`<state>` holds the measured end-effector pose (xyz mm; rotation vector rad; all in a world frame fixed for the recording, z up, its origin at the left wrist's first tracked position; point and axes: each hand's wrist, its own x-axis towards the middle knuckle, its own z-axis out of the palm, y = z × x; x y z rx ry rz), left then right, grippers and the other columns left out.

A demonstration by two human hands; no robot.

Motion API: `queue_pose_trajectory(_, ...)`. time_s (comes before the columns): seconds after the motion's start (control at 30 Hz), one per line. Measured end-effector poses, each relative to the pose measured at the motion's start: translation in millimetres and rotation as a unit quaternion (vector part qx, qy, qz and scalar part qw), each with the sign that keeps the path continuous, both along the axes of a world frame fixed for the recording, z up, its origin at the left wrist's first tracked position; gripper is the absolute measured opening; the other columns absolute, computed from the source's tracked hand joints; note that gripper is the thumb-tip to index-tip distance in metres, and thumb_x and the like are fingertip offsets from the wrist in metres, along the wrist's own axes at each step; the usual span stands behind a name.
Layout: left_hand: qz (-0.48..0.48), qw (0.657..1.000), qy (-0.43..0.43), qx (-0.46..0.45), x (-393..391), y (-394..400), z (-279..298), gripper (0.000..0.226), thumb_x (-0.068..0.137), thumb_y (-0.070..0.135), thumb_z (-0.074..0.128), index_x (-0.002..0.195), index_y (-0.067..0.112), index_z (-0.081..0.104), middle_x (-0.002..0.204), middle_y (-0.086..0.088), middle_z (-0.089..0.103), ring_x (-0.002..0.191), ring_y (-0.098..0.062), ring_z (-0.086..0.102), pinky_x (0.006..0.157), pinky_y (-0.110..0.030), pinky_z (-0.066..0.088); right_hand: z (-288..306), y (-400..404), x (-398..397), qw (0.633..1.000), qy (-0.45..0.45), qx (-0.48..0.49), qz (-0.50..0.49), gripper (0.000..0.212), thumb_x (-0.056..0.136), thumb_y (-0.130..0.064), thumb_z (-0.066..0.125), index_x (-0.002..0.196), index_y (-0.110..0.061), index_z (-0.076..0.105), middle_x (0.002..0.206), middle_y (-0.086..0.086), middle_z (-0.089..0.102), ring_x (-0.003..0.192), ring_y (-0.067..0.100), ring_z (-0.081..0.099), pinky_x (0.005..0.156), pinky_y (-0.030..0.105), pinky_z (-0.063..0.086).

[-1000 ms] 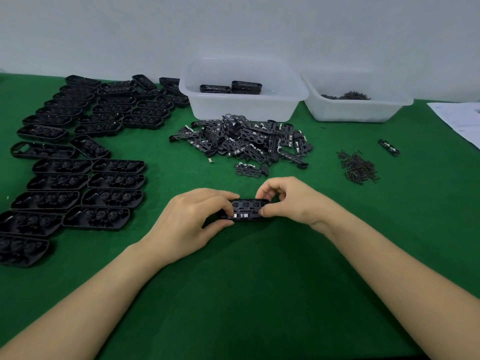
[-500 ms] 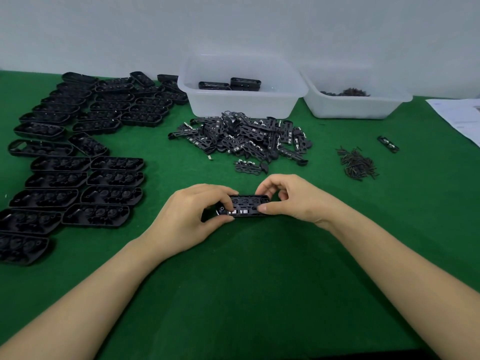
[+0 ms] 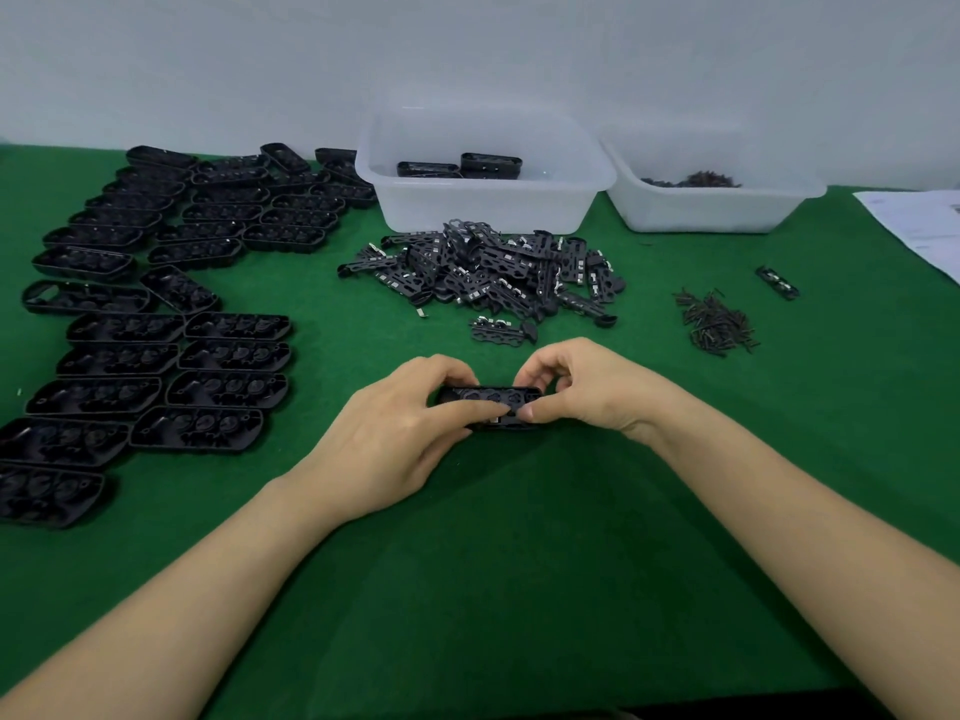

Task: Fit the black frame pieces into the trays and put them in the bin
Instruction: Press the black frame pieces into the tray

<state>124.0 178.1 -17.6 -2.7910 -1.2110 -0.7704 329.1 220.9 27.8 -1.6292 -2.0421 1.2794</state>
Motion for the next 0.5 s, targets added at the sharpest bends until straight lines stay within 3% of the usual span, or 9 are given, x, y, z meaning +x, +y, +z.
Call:
queue_pose_trajectory(0.27, -0.009, 0.999, 0.054, 0.004, 3.9, -2.4, 5.1, 0.055, 0.078, 0.001, 0.065, 0.126, 0.025, 0.058, 0.107, -0.016, 0.055, 0.087, -0.031, 0.056, 0.058, -0.041, 0.052, -1.3, 2.0, 0.8, 1.000, 0.004, -0.006, 0.004, 0.018, 0.074, -0.003, 0.071, 0.085, -0.017, 0.064, 0.078, -0.001, 0.055, 0.058, 0.004, 0.043, 0.050, 0.010, 0.034)
queue_pose_trajectory(0.5, -0.013, 0.997, 0.075, 0.007, 4.6, -1.2, 3.8, 0.053, 0.079, 0.001, 0.064, 0.128, 0.021, 0.057, 0.107, -0.019, 0.054, 0.086, -0.032, 0.056, 0.062, -0.041, 0.053, -0.5, -3.1, 9.5, 0.999, 0.015, -0.010, 0.032, 0.025, 0.076, -0.015, 0.073, 0.095, -0.023, 0.060, 0.082, -0.010, 0.051, 0.055, 0.000, 0.039, 0.048, 0.006, 0.033)
